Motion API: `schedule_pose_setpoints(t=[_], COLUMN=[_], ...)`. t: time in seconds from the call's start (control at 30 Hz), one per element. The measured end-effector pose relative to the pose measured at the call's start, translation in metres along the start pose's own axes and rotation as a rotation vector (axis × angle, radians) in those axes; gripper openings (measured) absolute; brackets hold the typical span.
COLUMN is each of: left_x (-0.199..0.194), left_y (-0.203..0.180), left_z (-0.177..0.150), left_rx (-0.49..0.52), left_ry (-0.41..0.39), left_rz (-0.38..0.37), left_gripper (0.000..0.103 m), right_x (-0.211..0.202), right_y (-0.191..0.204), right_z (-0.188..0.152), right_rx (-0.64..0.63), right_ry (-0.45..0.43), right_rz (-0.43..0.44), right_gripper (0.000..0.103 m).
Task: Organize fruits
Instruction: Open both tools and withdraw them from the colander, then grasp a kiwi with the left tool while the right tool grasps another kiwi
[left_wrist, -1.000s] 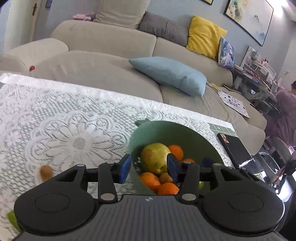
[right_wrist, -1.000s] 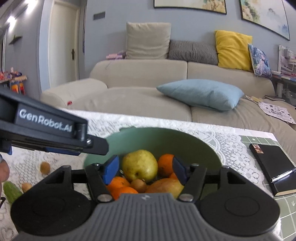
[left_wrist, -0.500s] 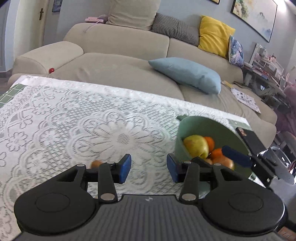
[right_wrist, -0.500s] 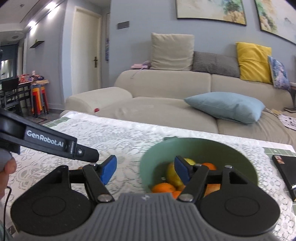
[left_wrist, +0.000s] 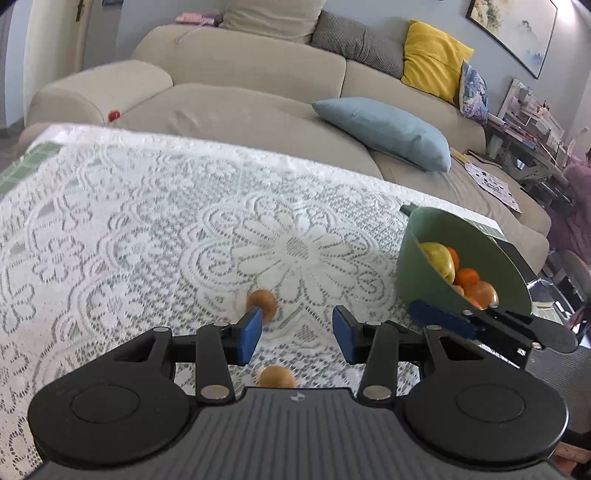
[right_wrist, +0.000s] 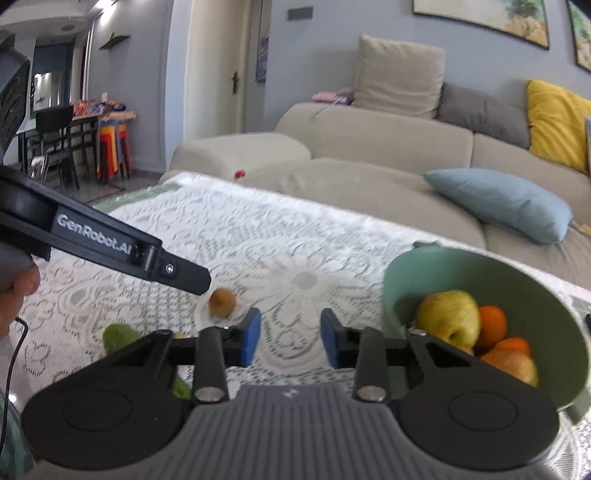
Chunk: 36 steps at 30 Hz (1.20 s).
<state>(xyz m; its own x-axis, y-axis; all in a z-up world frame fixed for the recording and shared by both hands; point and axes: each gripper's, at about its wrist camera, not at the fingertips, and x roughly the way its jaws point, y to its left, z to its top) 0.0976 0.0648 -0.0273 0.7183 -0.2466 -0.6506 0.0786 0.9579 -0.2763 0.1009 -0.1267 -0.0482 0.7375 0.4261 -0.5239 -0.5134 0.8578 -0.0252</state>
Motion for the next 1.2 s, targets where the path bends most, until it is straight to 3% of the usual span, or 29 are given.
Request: schedule_pose_setpoints(t=[0.17, 0.3, 0.7, 0.93, 1.1, 1.2], left_x=[0.007, 0.012, 0.031, 0.04, 0.042, 0.043], left_y=[0.016, 0.016, 0.017, 0.003, -0.003, -0.002], left_z=[-0.005, -0.009, -0.005, -0.006, -0.008, -0.009], left_rx=[-0.028, -0.009, -0.029, 0.046, 0.098, 0.089], left_ry=[0.067, 0.13, 0.242, 0.266, 0.259, 0.252], left_rz=[-0.034, -0.068, -0.02, 0.014, 0.057, 0.038], left_gripper=[0.049, 0.049, 0.045, 0.043, 0.034, 0.029], right_x=[0.016, 0.021, 0.023, 0.023, 0.026, 0.027], right_y=[0.003, 0.003, 0.002, 0.001, 0.0, 0.001], right_z=[-0.002, -0.006, -0.009, -0.01, -0.009, -0.008], right_rx=[0.025, 0.017, 0.0, 0.002, -0.005, -0.014], right_ry=[0.061, 0.076, 0.083, 0.084, 0.088, 0.088], right_rz=[0.046, 0.022, 0.002, -0.006, -0.008, -0.009], right_gripper=[0.023, 0.023, 0.024, 0.024, 0.024, 0.024])
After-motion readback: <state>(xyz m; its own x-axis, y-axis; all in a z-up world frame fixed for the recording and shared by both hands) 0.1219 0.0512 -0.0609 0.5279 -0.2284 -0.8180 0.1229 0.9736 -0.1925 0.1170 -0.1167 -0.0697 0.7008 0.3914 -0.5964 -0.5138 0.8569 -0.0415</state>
